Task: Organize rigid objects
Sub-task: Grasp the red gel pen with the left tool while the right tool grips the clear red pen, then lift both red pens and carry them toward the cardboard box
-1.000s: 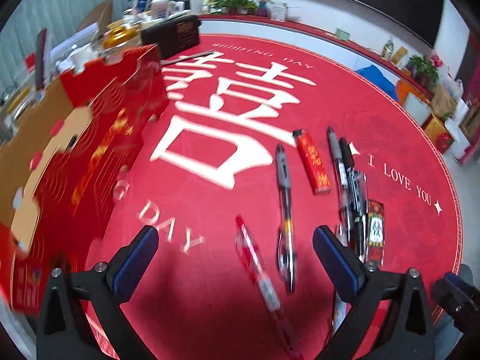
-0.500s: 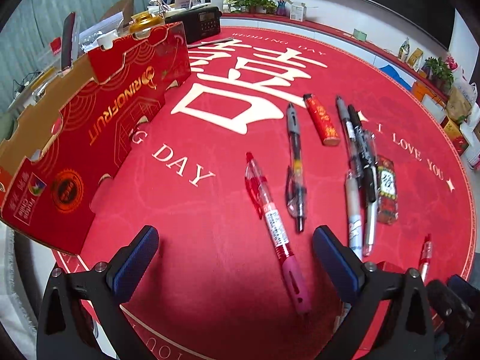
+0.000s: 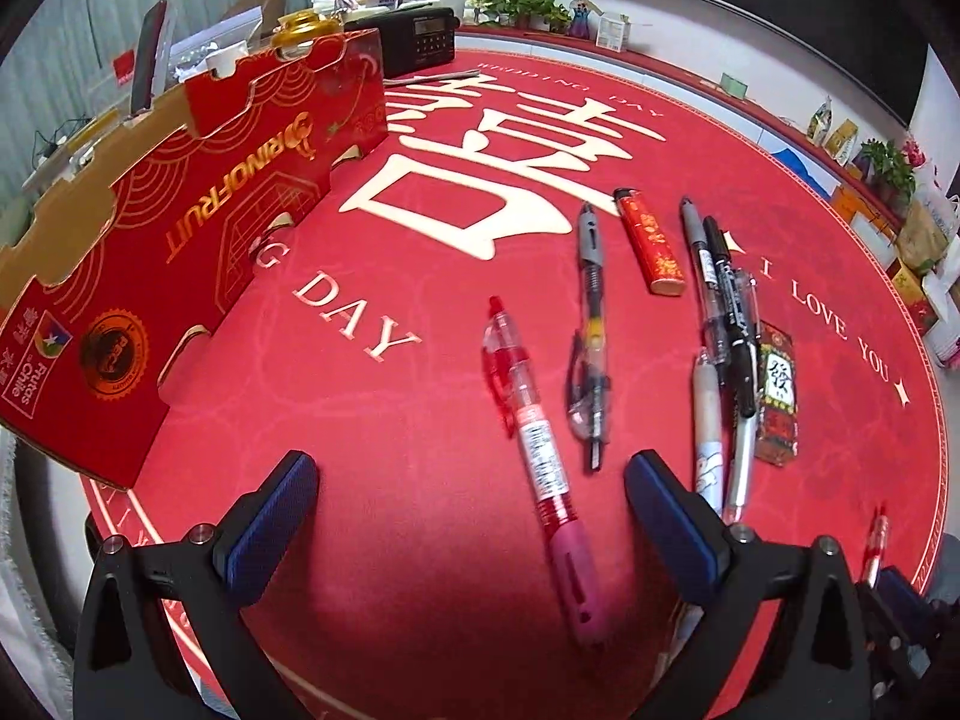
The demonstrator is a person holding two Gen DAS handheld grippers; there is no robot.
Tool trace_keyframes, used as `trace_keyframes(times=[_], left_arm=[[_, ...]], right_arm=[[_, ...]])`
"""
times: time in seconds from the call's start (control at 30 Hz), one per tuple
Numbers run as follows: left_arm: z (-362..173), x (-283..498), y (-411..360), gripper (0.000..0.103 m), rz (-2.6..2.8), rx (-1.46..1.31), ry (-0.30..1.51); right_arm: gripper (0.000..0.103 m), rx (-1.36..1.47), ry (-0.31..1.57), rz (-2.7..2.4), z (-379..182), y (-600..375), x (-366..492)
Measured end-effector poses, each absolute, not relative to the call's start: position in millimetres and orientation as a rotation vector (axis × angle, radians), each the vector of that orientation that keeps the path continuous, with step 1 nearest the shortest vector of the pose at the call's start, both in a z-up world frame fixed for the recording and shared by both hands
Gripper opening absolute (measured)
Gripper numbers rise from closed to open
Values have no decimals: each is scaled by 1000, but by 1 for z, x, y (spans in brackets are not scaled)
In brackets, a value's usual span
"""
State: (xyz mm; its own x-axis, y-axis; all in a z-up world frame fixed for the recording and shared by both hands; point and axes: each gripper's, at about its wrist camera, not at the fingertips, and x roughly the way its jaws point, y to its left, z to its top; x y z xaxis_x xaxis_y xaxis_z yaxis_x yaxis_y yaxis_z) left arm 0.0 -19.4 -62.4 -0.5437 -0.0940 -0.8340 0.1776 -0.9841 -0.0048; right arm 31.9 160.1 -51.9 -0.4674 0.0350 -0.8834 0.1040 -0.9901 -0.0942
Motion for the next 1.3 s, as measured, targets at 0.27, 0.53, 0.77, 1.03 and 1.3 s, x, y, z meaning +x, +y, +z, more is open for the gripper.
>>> trace_keyframes(times=[0.27, 0.53, 0.77, 1.03, 1.3], left_arm=[[-62, -3, -15, 103, -2598, 1406, 152], [-49, 8, 0, 19, -2777, 1582, -34], [-47, 18, -26, 11, -2805, 1646, 64], [-48, 10, -8, 17, -2813, 1585, -114], [-53, -10, -15, 74, -2811, 1575, -85]], right_arm=[[21, 1599, 246, -2618, -50, 159, 33], [14, 1570, 212, -2572, -50, 153, 36], [14, 1552, 72, -2573, -43, 170, 36], [14, 1579, 78, -2556, -50, 172, 33], [14, 1586, 136, -2559, -52, 167, 31]])
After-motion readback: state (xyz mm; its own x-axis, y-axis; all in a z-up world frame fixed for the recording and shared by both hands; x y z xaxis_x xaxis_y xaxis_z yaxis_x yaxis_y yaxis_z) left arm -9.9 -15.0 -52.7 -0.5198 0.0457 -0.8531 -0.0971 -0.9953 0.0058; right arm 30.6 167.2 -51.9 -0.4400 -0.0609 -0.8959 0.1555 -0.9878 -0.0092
